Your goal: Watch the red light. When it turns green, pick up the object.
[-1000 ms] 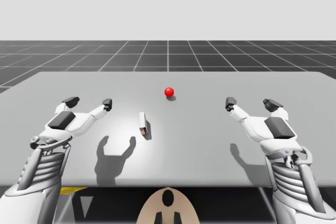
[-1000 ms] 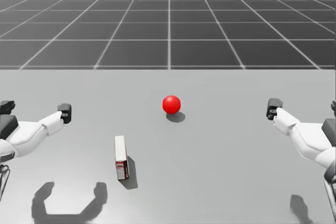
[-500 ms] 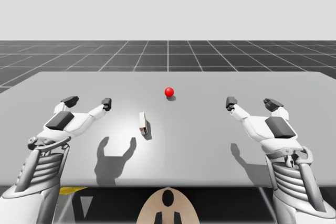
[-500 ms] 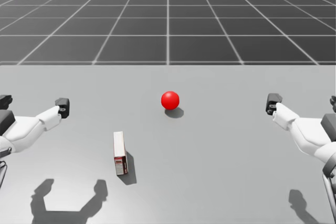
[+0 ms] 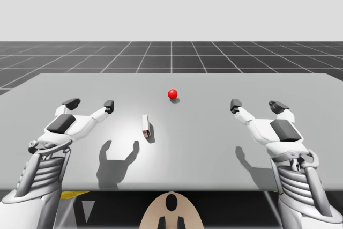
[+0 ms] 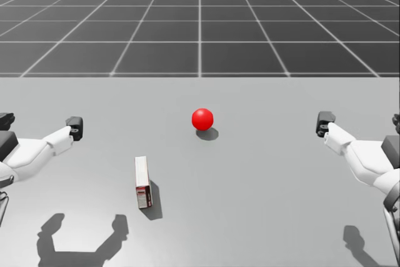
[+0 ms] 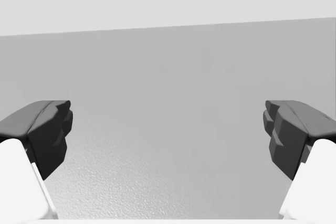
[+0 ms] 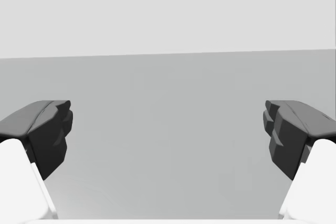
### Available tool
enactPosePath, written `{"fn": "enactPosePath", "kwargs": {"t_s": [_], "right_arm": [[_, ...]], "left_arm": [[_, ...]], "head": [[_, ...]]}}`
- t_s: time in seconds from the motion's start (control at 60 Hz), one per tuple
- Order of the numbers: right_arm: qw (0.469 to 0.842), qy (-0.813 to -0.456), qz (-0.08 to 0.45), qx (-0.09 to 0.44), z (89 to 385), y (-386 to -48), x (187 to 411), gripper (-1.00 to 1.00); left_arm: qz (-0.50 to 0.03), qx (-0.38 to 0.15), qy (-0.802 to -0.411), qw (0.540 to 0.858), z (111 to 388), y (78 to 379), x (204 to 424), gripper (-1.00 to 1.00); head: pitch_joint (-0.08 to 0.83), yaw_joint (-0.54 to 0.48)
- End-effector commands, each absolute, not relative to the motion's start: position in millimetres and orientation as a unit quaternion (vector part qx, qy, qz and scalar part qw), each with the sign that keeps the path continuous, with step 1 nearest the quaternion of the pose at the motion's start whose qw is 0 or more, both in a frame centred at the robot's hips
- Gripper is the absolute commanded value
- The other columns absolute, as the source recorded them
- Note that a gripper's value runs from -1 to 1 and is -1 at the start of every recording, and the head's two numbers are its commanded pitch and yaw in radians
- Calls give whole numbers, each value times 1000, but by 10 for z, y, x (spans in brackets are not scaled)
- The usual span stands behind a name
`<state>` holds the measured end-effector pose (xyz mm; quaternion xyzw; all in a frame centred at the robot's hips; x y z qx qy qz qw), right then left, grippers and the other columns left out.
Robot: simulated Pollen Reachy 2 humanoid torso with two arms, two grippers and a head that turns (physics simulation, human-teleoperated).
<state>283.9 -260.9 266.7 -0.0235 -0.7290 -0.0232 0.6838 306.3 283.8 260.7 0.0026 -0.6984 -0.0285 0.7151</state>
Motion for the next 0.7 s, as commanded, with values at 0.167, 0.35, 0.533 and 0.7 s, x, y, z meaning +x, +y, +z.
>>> {"fn": "enactPosePath", "kwargs": {"t_s": [0.167,0.35,0.533,0.7], "right_arm": [[684,-729,-22,-24,2666,-2606,2838,-1000],[683,-729,-22,-23,2669,-2606,2837,-1000],[683,-730,-23,-23,2671,-2604,2834,-1000],[683,-729,-22,-24,2669,-2602,2834,-1000]], "left_arm": [[-29,3,-699,715,2607,2836,3063,-1000],[-29,3,-699,715,2609,2835,3064,-1000],[-30,3,-699,715,2607,2831,3062,-1000],[-30,3,-699,714,2607,2833,3061,-1000]], "head": [[436,-5],[436,-4],[437,-5],[437,-5]]}}
